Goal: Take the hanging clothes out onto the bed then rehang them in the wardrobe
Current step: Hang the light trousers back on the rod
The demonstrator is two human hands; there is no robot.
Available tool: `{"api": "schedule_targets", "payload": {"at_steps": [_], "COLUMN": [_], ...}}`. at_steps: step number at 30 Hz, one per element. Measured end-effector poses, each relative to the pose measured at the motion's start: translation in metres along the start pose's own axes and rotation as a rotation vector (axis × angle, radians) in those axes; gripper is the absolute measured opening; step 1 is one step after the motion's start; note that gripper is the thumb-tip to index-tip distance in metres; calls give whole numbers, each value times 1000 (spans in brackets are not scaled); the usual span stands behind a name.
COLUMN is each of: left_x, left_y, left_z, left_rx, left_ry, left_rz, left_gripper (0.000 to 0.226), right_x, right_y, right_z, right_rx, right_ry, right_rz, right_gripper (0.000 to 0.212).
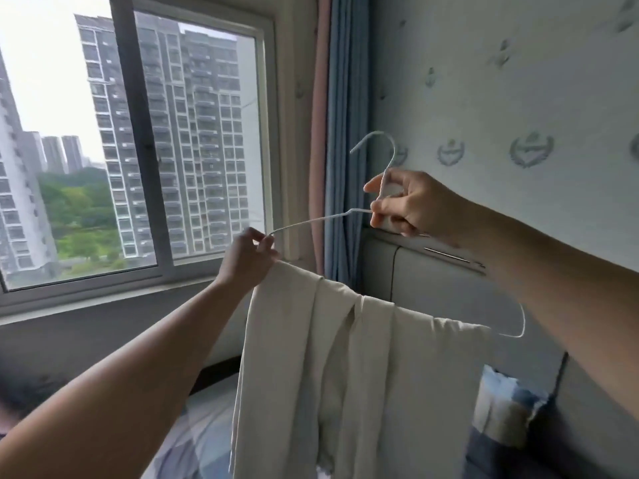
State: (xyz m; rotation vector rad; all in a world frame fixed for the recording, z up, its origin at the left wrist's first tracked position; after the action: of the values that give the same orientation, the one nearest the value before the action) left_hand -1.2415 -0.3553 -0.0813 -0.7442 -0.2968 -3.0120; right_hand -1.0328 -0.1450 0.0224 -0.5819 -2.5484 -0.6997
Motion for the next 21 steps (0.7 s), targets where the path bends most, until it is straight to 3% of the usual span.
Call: {"api": "schedule_targets", "payload": {"at_steps": [7,10,14,17,21], "left_x": [-74,-118,-185,-240,-316], "left_y": [-103,-152,-200,-227,-244], "left_z": [19,55,128,194,280], "left_rx": [-35,-2,-86,-74,-239], "left_ry": [-2,-114,-237,-412,-492], "left_rz": [-337,-533,-707,-851,-936], "left_gripper": [16,20,7,35,25], "right_x": [-98,-148,-213,-261,-329], "right_y": [67,107,163,207,263], "right_z": [13,9,-10,-33,-72], "right_rx": [126,295,387,401,343], "right_ry": [-335,-498,-503,-472,-458], "right_rz": [138,219,374,485,582], "right_gripper": [28,39,50,62,97]}}
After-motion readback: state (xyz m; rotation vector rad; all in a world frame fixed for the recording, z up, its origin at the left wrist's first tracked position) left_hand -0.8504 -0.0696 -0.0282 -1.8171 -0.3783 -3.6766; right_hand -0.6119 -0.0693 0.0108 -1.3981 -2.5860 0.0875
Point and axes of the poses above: each hand's wrist, its own x-axis towards the middle knuckle, its own y-axis out of the back of the hand, z = x × y, the point moved 7 cm from there along x, towards the middle knuckle, and after that the axes turned 11 degrees about z, right-handed, at the moved point
